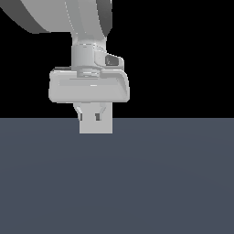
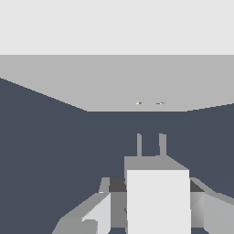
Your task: Plug the charger into the wall socket.
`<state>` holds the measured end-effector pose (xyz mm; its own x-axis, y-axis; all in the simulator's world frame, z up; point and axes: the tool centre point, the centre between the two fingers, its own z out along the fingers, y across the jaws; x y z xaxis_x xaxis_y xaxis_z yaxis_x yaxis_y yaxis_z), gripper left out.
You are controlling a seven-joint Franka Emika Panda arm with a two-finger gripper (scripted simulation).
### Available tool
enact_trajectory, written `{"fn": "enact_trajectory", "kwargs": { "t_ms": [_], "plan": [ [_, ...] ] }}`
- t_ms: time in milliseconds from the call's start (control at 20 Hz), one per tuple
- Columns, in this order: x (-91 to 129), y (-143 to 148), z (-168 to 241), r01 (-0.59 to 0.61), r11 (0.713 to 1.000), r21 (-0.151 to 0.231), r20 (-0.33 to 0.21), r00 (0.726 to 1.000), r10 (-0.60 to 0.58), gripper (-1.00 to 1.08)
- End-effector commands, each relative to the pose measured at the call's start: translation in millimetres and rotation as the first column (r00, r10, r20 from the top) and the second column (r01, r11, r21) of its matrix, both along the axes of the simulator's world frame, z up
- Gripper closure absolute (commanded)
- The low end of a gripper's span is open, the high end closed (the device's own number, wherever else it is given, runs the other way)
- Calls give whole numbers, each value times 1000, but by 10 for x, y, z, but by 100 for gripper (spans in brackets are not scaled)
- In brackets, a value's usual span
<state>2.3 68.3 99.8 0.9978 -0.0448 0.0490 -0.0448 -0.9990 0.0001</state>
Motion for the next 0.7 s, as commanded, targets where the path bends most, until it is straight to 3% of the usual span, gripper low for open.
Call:
{"fn": "enact_trajectory", "kwargs": {
  "t_ms": [0,300,650],
  "plan": [
    [86,-5,1,0,1000,0,0,1000,0,108],
    [274,-14,1,0,1000,0,0,1000,0,108],
    [345,-15,2,0,1000,0,0,1000,0,108]
  ]
}}
